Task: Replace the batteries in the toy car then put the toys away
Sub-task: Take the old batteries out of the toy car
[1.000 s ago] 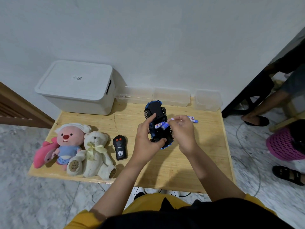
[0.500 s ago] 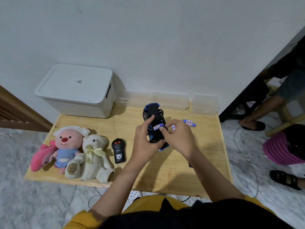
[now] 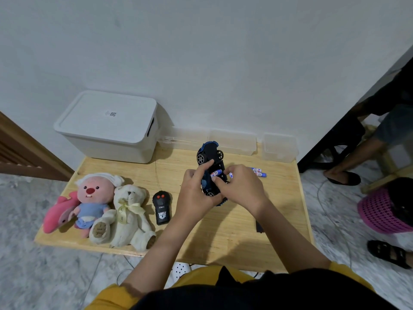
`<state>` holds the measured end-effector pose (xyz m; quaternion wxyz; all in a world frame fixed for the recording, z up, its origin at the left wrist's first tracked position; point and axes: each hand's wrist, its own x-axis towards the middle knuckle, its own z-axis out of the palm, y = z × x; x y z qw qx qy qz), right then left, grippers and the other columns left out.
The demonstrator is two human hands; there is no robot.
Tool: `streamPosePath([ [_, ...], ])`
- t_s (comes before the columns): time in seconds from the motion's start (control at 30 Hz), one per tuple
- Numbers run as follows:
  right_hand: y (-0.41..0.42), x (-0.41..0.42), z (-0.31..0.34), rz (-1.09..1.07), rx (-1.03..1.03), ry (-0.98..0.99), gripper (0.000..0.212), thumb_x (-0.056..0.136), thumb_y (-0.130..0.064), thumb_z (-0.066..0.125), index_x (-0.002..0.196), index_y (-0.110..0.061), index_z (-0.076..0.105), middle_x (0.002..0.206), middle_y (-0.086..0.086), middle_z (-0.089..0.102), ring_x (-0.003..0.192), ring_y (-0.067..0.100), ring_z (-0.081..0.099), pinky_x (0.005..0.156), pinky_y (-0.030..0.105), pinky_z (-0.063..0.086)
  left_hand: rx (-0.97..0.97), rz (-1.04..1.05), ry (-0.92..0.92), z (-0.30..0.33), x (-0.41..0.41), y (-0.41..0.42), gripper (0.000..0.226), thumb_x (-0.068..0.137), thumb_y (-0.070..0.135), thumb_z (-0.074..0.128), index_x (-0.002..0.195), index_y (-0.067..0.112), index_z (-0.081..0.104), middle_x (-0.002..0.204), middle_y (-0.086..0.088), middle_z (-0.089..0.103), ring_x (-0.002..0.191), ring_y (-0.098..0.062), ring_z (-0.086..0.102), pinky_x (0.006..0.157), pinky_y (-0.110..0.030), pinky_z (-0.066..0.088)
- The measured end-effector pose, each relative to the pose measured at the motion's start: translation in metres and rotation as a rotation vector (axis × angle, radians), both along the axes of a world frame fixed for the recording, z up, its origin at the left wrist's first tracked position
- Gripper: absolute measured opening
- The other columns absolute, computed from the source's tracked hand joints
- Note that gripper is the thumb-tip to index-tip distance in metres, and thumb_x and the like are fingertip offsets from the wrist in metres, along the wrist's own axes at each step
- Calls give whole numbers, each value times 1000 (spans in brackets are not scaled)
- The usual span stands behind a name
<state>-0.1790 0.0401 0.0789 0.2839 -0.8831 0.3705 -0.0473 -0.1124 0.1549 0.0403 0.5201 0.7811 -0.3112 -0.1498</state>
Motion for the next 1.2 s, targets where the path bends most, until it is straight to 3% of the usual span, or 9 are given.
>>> streamPosePath([
  [0.3,0,1,5,26,-22,7,35,80,-47,59,88,-13,63,53,-4,49,56,17,51,46,26,32,-32,5,-29,-1,1,-2,84,56,11,82,130,34,50,102,-5,49,91,9,47,78,-1,38],
  [0.53,4,0,4,50,-66,0,30,79,-42,56,78,-13,61,51,-5,49,54,18,51,45,25,31,-48,14,-34,-3,1,-1,84,55,11,83,130,32,52,102,-6,50,94,8,47,79,-3,39],
  [0.77,5,-2,4,98,-107,-12,26,84,-38,54,94,-17,65,58,-4,55,61,19,53,52,27,39,-74,43,21,0,-1,3,82,57,10,82,129,37,51,104,-5,52,91,9,50,78,-1,39],
  [0.93,-5,-11,-4,224,-97,-123,28,86,-36,57,113,-33,63,90,-6,70,78,17,61,66,33,51,-66,11,53,2,-2,8,82,58,12,82,129,40,50,108,-2,54,96,10,50,83,-4,40],
  [1.1,-5,-13,-5,374,-129,-148,23,87,-29,62,109,-33,67,99,-12,70,88,12,63,68,28,46,-50,-45,80,1,-4,13,83,60,11,82,129,40,49,111,2,54,101,10,49,83,-6,42],
  [1.2,-5,-14,-9,340,-44,-232,18,85,-27,63,101,-33,68,95,-15,72,89,10,65,73,34,52,-73,-41,146,2,-4,16,82,61,8,82,127,43,49,113,10,56,103,-1,55,75,-16,49],
])
